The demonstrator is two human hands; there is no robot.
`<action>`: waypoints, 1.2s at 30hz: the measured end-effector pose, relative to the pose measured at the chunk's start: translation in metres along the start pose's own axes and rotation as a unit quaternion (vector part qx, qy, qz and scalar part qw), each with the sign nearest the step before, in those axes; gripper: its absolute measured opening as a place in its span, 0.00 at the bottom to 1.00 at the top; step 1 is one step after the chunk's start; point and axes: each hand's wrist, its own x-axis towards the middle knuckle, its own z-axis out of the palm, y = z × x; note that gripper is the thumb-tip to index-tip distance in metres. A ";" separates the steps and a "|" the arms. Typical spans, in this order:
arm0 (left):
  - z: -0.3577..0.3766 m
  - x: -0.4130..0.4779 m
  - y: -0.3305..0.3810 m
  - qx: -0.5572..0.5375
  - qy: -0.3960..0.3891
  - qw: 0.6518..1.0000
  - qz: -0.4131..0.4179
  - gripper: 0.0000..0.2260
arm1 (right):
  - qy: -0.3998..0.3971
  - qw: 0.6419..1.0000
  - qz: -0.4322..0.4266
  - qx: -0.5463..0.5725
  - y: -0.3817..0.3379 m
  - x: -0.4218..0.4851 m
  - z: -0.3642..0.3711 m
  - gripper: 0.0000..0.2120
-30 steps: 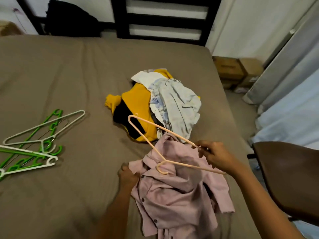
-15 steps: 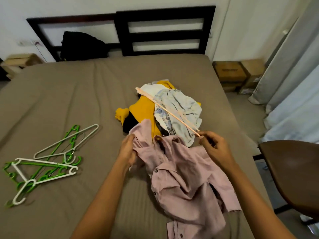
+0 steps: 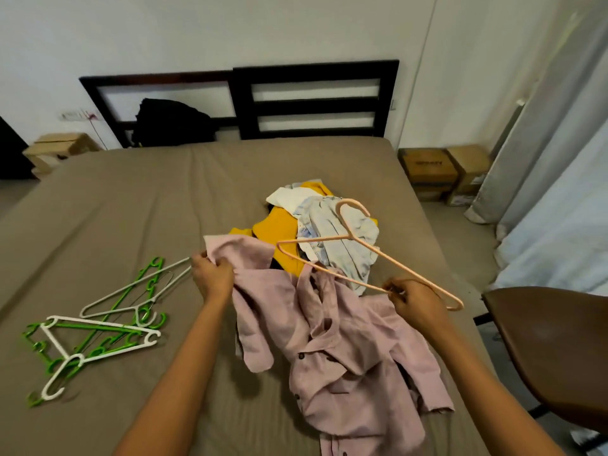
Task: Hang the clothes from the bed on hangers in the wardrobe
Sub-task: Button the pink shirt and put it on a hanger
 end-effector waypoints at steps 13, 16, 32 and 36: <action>0.067 -0.042 -0.085 0.211 -0.363 0.906 0.063 0.26 | -0.130 0.988 0.032 -0.073 0.040 -0.006 0.042 0.12; 0.081 -0.041 -0.092 0.191 -0.389 0.894 0.116 0.27 | -0.137 0.989 0.001 -0.063 0.046 -0.004 0.041 0.11; 0.083 -0.020 -0.116 0.068 -0.370 0.920 0.112 0.13 | 0.157 0.971 -0.167 -0.070 0.056 0.053 0.048 0.27; 0.077 -0.005 -0.127 0.129 -0.379 0.905 0.141 0.10 | 0.215 0.956 -0.160 -0.120 0.030 0.067 0.055 0.21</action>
